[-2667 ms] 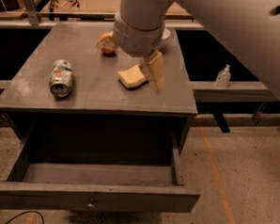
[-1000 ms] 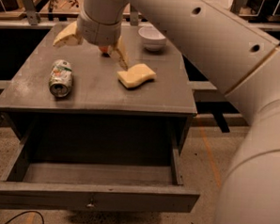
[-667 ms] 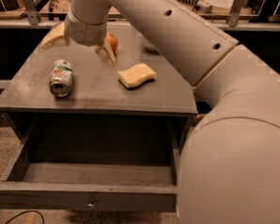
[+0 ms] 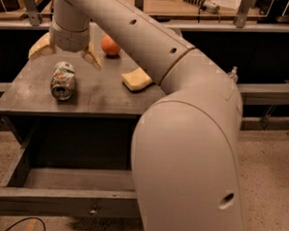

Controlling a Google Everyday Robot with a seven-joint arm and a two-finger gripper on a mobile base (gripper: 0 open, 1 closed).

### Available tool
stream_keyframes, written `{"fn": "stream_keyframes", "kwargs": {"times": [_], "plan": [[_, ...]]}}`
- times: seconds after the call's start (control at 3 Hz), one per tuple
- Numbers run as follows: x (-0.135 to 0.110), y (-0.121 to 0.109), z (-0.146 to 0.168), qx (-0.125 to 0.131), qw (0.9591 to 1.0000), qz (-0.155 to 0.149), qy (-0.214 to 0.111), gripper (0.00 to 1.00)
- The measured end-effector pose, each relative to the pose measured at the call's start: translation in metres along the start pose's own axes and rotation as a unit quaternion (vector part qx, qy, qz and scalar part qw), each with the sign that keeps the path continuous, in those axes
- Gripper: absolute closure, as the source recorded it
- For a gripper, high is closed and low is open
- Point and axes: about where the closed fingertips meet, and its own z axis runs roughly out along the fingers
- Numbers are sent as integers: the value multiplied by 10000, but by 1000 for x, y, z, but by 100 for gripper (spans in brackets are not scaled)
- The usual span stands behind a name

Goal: Place 7up can into top drawer

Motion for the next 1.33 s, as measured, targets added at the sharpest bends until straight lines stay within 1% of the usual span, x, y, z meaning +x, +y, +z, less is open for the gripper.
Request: {"fn": "stream_keyframes", "kwargs": {"times": [0.33, 0.67, 1.0, 1.33], "plan": [[-2, -14, 26, -216, 9995, -35, -218, 18], [-8, -23, 44, -310, 9987, 15, -405, 41], [-11, -28, 52, -343, 9979, 12, -543, 64], [-21, -22, 31, -245, 9982, 348, -410, 88]]}}
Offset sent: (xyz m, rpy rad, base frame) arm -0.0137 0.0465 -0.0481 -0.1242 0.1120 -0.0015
